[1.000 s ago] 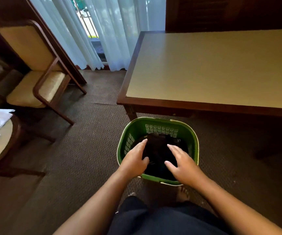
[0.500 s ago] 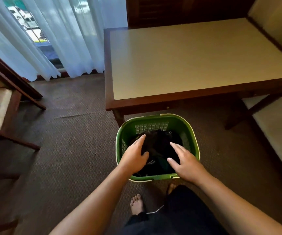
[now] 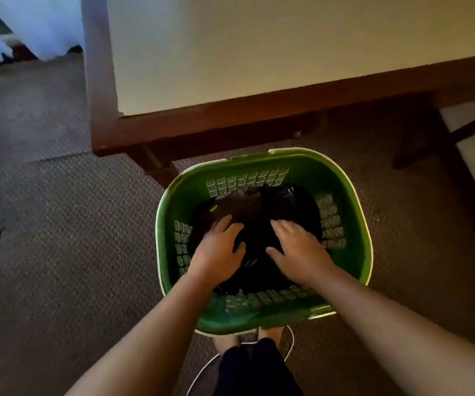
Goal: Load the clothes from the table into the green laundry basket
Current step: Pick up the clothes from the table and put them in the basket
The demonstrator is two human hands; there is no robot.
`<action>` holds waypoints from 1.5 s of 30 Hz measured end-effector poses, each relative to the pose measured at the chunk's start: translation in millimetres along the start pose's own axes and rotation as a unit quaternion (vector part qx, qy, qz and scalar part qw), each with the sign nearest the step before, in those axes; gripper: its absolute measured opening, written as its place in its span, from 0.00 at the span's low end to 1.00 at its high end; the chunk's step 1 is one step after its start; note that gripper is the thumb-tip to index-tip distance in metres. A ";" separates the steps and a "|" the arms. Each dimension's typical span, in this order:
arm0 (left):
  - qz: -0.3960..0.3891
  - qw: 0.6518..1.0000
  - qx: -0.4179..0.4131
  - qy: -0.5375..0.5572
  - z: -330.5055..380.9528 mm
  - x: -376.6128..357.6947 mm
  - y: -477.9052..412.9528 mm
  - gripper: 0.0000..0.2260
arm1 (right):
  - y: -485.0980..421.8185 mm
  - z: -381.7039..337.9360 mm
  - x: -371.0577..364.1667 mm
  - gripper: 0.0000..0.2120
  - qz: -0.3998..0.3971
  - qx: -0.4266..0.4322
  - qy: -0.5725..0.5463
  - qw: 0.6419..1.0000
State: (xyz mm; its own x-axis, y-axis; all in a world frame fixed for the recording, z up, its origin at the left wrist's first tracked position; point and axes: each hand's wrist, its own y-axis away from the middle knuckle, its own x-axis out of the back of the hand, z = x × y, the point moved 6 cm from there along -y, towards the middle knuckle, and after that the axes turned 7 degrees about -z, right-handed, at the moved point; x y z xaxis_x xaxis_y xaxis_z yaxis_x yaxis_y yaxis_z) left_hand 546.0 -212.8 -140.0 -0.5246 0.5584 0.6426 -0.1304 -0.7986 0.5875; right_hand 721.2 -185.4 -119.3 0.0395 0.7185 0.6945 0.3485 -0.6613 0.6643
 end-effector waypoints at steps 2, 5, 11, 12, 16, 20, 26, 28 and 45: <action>-0.013 0.996 -0.025 -0.079 -17.2 -21.6 -50.1 0.27 | -55.4 14.6 -15.3 0.37 -0.021 -0.009 0.075 0.997; -0.049 0.986 -0.006 -0.158 -52.8 -63.8 -113.2 0.46 | -122.5 37.4 -41.2 0.53 -0.071 -0.016 0.185 0.980; -0.099 0.970 0.097 -0.201 -88.1 -126.4 -160.9 0.68 | -187.3 66.4 -111.2 0.58 -0.060 -0.049 0.193 0.978; -0.110 0.970 0.102 -0.193 -87.6 -126.1 -166.4 0.69 | -195.4 66.5 -112.9 0.55 -0.051 -0.052 0.195 0.978; -0.150 0.962 0.130 -0.188 -86.4 -118.7 -183.8 0.70 | -223.2 73.0 -111.3 0.50 -0.077 -0.065 0.199 0.975; -0.183 0.954 0.145 -0.189 -85.0 -120.7 -195.9 0.70 | -229.9 83.9 -114.1 0.57 -0.083 -0.050 0.228 0.969; -0.186 0.959 0.127 -0.174 -87.3 -117.7 -186.8 0.72 | -207.9 85.4 -107.7 0.68 -0.047 0.001 0.197 0.979; -0.162 0.968 0.103 -0.163 -90.9 -116.3 -170.8 0.72 | -184.0 81.2 -108.1 0.69 -0.018 -0.009 0.219 0.975; -0.220 0.948 0.176 -0.150 -108.1 -152.4 -119.0 0.70 | -141.0 78.6 -148.9 0.73 -0.136 -0.083 0.198 0.967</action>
State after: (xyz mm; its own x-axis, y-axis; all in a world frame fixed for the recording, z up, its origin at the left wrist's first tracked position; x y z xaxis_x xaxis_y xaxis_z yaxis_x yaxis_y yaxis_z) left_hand 550.5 -227.2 -361.0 -0.2158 0.9006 0.3773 0.0362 -0.3788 0.9248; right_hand 739.8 -182.2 -338.1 -0.4050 0.7538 0.5175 0.1392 -0.5085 0.8497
